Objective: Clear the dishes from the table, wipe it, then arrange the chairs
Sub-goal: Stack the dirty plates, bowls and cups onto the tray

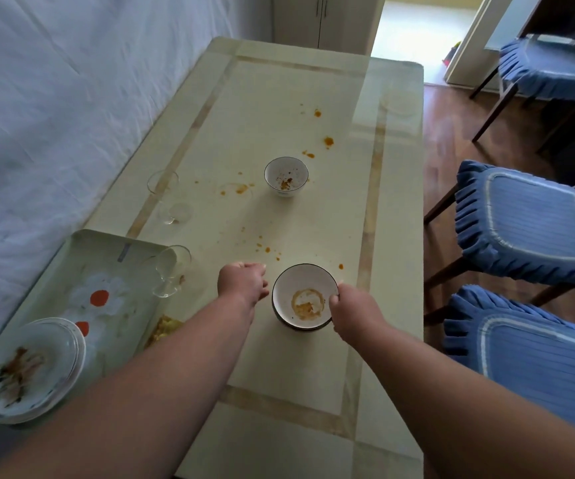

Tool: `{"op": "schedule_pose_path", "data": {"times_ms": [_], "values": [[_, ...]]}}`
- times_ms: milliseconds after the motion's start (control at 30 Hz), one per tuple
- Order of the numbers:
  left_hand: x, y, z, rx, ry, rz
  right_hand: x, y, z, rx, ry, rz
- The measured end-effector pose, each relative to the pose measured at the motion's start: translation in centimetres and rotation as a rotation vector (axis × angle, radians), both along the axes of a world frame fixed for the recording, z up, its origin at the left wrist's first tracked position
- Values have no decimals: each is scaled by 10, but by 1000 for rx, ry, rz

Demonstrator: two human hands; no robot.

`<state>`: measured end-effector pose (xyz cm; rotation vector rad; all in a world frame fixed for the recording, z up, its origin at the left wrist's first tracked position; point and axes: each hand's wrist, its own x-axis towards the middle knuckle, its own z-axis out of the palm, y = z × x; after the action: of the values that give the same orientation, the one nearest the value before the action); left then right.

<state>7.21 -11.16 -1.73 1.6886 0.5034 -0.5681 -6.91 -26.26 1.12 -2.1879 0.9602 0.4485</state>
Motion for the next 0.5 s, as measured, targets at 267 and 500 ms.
{"op": "schedule_pose_path", "data": {"times_ms": [267, 500], "values": [[83, -53, -2, 58, -66, -55, -5, -13, -11, 9, 37, 18], [153, -102, -11, 55, -4, -88, 0, -47, -19, 387, -131, -509]]}}
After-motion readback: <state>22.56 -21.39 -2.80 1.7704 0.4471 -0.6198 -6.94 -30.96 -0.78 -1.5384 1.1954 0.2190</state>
